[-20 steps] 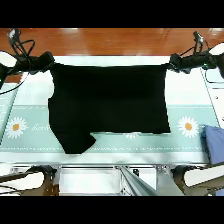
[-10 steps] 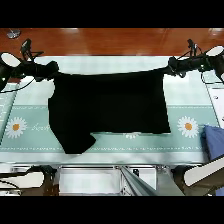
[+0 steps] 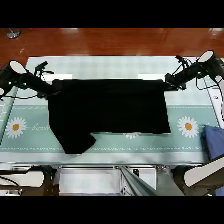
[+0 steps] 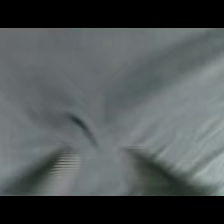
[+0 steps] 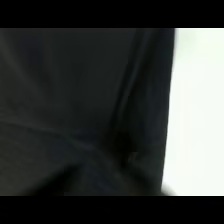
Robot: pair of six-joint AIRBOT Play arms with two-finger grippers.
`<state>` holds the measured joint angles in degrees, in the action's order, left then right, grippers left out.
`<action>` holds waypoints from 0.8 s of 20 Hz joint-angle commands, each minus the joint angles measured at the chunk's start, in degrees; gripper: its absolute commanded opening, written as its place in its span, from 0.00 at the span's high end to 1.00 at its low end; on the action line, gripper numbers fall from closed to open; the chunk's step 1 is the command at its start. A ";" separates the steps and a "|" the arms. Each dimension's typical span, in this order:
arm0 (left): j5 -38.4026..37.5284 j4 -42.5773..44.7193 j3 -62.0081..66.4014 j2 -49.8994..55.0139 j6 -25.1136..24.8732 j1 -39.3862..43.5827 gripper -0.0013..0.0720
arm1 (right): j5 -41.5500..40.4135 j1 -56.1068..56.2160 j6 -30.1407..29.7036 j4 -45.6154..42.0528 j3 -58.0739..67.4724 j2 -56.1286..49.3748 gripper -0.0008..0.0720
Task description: Fold the shirts.
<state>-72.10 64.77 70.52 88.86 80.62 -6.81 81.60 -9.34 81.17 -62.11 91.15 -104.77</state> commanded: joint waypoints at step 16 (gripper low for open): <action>-0.85 -12.52 -46.77 -29.09 -8.87 -27.82 0.03 | -16.24 -18.75 -11.17 15.37 -55.06 45.72 0.13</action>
<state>-76.01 61.45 33.30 63.81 76.71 -29.63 70.61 -26.87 73.45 -54.89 47.20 -66.04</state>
